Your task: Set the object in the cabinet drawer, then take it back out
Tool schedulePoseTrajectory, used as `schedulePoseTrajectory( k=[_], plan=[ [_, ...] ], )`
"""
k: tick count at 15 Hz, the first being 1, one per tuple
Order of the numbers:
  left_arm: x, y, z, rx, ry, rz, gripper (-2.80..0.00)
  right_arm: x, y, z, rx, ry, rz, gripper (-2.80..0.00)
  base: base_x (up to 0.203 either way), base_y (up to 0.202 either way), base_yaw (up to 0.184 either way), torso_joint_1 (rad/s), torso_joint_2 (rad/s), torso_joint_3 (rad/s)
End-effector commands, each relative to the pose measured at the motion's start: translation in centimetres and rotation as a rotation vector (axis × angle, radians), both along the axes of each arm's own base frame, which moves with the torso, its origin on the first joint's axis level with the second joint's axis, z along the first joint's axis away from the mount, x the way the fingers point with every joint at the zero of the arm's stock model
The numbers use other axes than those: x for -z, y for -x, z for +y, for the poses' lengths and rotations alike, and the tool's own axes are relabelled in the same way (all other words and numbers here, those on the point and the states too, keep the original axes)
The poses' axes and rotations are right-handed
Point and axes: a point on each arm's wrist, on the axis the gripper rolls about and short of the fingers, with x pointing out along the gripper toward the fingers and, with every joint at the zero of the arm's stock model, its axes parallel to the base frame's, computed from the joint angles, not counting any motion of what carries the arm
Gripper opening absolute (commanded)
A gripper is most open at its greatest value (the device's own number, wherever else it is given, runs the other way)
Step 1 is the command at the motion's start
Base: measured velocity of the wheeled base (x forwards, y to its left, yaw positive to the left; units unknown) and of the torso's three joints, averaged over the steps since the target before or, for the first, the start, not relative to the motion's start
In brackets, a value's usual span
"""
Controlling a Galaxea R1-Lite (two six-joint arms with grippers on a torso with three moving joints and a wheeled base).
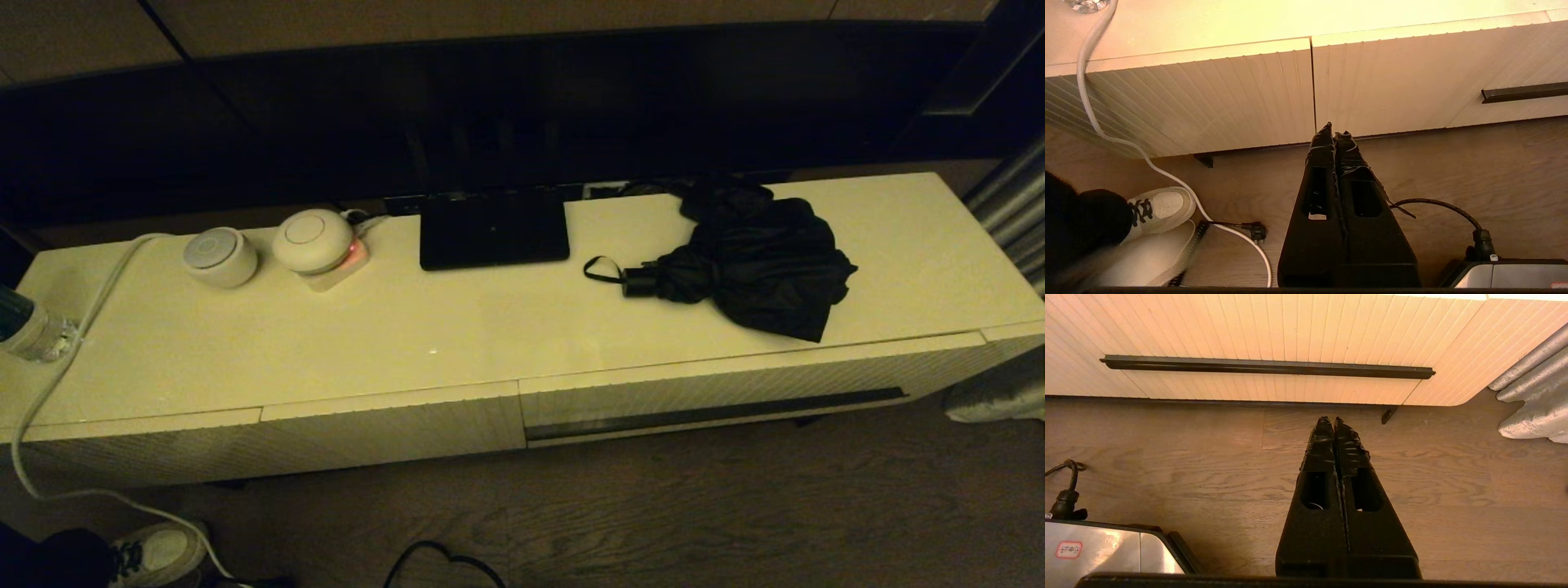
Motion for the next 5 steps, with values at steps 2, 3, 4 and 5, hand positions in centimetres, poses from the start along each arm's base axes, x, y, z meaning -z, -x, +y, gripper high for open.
schedulePoseTrajectory(
  k=[2, 3, 4, 5],
  plan=[
    [0.09, -0.02, 0.0, 0.0, 0.0, 0.003, -2.8, -0.02, 0.0, 0.0, -0.002, -0.002, -0.002, -2.8, 0.0, 0.0, 0.0, 0.0, 0.0, 0.0],
    [0.09, -0.02, 0.0, -0.001, 0.0, 0.004, -2.8, -0.02, 0.0, 0.0, 0.0, -0.002, -0.002, -2.8, 0.0, 0.0, 0.0, 0.0, 0.0, 0.0],
    [0.09, -0.02, 0.0, -0.001, 0.0, 0.004, -2.8, -0.02, 0.0, 0.0, 0.0, -0.006, -0.002, -2.8, 0.0, 0.0, 0.0, 0.0, 0.0, 0.0],
    [0.08, -0.02, 0.0, -0.001, 0.0, 0.003, -2.8, -0.02, 0.0, 0.0, 0.0, -0.009, -0.002, -2.8, 0.0, 0.0, 0.0, 0.0, 0.0, 0.0]
  ],
)
